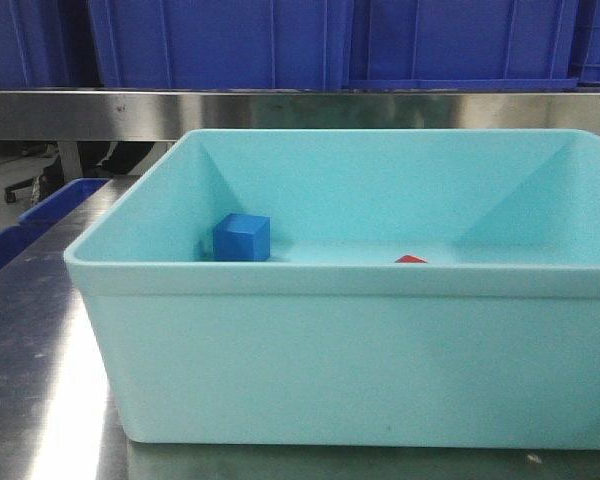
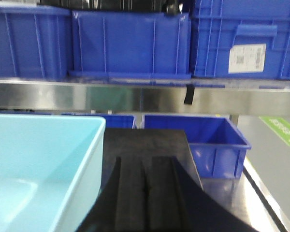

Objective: Pick red cube and place on left shelf

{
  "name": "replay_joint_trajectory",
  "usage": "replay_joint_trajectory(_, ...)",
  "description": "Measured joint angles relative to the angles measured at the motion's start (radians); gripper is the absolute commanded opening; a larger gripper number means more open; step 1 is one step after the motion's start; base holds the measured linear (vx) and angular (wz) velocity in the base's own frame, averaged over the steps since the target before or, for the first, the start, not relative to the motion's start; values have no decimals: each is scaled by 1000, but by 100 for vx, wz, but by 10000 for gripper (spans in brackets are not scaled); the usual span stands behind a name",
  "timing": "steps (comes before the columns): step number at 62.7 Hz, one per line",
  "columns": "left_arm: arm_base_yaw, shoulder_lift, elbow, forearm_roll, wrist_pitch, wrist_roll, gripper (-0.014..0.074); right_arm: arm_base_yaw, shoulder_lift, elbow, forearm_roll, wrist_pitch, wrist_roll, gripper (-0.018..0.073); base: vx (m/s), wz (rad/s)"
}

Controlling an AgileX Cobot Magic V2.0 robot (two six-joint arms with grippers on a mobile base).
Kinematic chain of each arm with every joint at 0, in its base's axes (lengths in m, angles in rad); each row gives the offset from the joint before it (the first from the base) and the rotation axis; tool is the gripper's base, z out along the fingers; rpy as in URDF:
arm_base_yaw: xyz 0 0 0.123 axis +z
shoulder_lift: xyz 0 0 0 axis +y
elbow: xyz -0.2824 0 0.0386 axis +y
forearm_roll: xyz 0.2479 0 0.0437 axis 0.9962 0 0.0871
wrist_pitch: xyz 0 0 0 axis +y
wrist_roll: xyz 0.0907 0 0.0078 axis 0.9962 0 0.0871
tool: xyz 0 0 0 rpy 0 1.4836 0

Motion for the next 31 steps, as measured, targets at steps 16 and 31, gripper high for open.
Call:
replay_joint_trajectory(16, 0, 0, 0, 0, 0, 0, 101, 0, 60, -271, -19, 179, 0, 54, 0, 0)
replay_joint_trajectory(31, 0, 0, 0, 0, 0, 0, 101, 92, 373, -701, -8, 511, 0, 54, 0, 0)
